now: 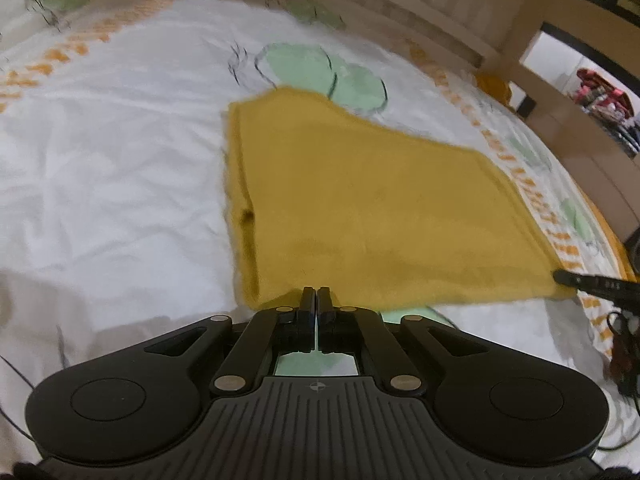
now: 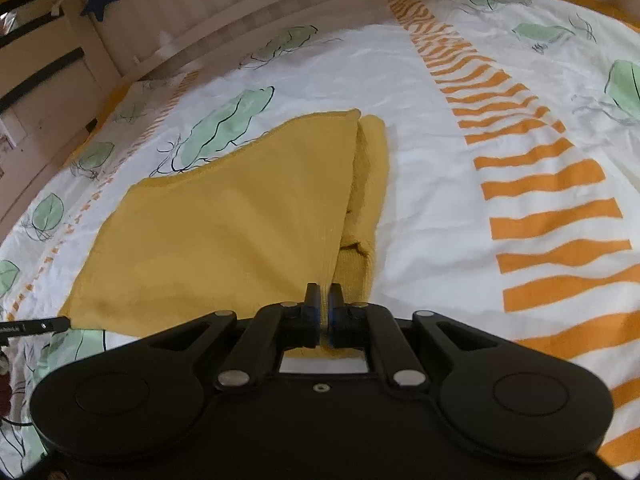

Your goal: Fold small clothes

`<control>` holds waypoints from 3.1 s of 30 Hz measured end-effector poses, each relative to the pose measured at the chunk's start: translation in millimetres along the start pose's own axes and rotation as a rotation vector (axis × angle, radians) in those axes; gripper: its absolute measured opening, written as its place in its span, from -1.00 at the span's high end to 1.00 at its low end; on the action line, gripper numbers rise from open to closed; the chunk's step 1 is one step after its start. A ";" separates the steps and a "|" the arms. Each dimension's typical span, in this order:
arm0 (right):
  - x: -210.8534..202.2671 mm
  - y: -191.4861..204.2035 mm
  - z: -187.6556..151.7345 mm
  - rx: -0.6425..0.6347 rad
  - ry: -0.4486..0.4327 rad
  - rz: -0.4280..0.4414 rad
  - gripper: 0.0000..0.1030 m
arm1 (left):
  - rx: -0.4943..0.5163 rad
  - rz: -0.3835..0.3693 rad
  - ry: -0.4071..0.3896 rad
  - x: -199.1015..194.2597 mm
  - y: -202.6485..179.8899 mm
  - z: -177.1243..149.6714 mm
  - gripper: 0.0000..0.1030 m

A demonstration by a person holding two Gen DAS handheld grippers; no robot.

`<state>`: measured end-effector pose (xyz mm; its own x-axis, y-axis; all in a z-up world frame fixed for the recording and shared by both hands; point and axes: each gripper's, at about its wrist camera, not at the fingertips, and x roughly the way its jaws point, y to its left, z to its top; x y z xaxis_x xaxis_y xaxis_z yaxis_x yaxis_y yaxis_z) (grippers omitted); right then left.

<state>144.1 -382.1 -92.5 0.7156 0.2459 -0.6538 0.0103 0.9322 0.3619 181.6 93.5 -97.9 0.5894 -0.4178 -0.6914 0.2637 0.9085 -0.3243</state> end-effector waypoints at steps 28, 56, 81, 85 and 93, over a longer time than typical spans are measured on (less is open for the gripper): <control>-0.2 -1.5 -3.4 0.011 -0.013 0.020 0.81 | -0.068 0.022 -0.023 20.1 8.4 25.7 0.95; -18.6 7.8 13.9 -0.059 -0.051 -0.167 0.49 | -0.025 0.088 -0.071 11.3 33.0 78.1 0.43; 43.0 32.7 4.7 -0.105 -0.131 -0.031 0.11 | -0.098 0.158 -0.015 97.4 36.0 116.3 0.94; 43.0 34.8 4.0 -0.120 -0.130 -0.037 0.10 | -0.082 0.208 -0.074 88.3 37.8 121.7 0.94; 42.6 33.0 4.2 -0.113 -0.128 -0.032 0.10 | -0.061 0.285 -0.041 94.6 40.5 127.9 0.62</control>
<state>177.9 -342.0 -105.7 0.7995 0.1864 -0.5710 -0.0387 0.9646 0.2607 345.7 91.9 -93.8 0.6641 -0.1442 -0.7336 0.0378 0.9864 -0.1597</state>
